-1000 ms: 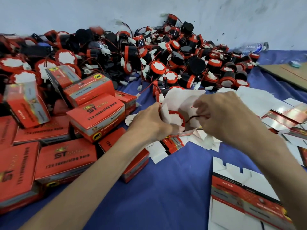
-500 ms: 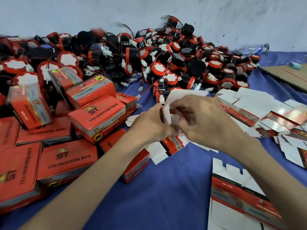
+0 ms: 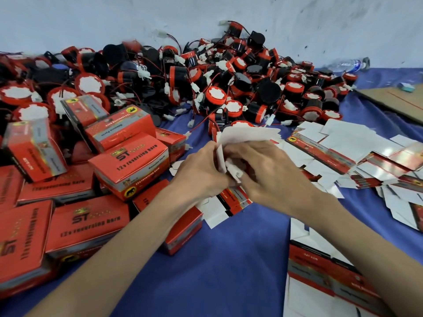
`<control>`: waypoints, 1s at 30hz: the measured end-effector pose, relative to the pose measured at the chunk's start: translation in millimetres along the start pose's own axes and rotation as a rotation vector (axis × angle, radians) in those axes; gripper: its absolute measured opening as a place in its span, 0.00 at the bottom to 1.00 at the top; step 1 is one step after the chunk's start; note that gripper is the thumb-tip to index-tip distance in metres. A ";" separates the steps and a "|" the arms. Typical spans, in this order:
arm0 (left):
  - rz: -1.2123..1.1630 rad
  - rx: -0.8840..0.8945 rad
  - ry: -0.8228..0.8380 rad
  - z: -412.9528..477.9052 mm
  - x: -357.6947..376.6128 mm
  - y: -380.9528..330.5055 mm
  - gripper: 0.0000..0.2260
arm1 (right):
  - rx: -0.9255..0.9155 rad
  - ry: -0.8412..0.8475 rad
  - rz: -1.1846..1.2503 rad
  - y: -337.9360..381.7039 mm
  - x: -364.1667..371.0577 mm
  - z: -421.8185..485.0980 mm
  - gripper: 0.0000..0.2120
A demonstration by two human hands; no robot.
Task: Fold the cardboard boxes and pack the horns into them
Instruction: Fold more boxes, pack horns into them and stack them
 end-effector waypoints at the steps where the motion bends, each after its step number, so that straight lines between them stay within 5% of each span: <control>1: 0.001 0.004 -0.002 0.4 0.0 0.8 0.21 | -0.016 0.037 0.005 -1.5 -3.1 0.3 0.13; 10: -0.115 -0.006 0.056 -5.9 -2.2 -4.5 0.21 | 0.077 0.213 -0.073 -4.6 -7.4 -2.5 0.32; 15: -0.205 -0.037 0.186 -6.3 -3.7 -8.8 0.23 | 0.128 0.200 -0.260 -5.3 -3.7 -2.2 0.30; 23: -0.275 -0.146 0.209 -10.9 -4.9 -12.4 0.21 | 0.101 0.182 -0.104 -21.9 -3.3 -2.7 0.27; 27: -0.309 -0.140 0.326 -20.8 -3.5 -3.0 0.10 | 0.060 0.238 -0.077 -29.3 -7.2 -8.2 0.22; 30: -0.321 -0.148 0.252 -18.8 -2.4 5.0 0.13 | 0.042 0.232 -0.108 -26.0 -6.4 -9.4 0.21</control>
Point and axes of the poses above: each hand's wrist, its own z-axis towards the middle knuckle, its own x-axis out of the palm, y = z × x, the point moved 1 cm from there along z, towards the middle knuckle, and after that the axes turned 1 degree about -x, right-handed, at the moved point
